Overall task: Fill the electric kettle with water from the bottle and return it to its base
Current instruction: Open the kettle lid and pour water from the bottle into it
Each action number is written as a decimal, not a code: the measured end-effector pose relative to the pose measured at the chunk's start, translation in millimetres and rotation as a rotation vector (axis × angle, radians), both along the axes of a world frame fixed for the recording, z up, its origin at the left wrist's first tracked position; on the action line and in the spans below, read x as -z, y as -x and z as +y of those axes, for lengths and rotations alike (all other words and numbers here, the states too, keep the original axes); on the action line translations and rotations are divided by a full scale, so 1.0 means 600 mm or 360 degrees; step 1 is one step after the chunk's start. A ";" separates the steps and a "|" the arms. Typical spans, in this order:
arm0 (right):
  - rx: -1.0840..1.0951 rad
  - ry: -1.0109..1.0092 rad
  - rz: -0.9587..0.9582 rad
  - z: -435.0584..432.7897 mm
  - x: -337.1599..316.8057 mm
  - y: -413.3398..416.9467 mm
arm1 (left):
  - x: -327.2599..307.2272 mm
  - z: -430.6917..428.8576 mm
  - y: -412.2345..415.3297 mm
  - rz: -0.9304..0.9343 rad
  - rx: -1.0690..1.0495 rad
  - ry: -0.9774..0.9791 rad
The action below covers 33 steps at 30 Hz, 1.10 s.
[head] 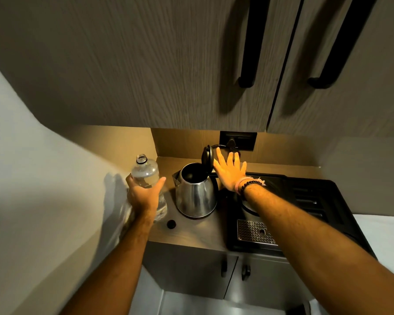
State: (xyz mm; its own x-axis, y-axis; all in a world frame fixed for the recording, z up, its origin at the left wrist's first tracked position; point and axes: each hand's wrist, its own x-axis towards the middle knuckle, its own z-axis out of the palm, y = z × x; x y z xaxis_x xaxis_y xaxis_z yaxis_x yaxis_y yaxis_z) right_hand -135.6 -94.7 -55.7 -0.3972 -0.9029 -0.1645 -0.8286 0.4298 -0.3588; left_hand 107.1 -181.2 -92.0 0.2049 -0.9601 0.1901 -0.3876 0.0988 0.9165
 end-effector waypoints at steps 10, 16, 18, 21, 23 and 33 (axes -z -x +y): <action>-0.0009 0.0004 0.0026 -0.004 0.004 0.003 | -0.065 0.027 -0.023 -0.0357 0.0573 0.0151; -0.0055 0.0013 0.0042 0.001 0.001 0.002 | -0.119 0.024 -0.018 -0.0962 0.1050 -0.0153; -0.0018 0.0029 -0.0012 -0.003 0.008 0.005 | -0.126 0.025 -0.012 -0.1144 0.1116 -0.0255; 0.0074 0.0064 -0.0112 -0.006 0.011 0.009 | -0.134 0.024 -0.006 -0.1303 0.1159 -0.0342; 0.0089 0.0075 -0.0137 -0.005 0.011 0.008 | -0.140 0.024 -0.005 -0.1384 0.1171 -0.0366; 0.0103 0.0093 -0.0179 -0.007 0.015 0.007 | -0.167 0.026 0.007 -0.1637 0.1220 -0.0457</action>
State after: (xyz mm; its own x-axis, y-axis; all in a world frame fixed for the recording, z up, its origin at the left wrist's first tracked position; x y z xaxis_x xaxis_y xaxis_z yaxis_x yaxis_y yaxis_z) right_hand -140.1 -98.7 -64.5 -0.4371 -0.8853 -0.1588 -0.7529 0.4567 -0.4738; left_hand 103.2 -165.8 8.5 -0.5218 -0.7995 -0.2976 -0.8498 0.4567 0.2631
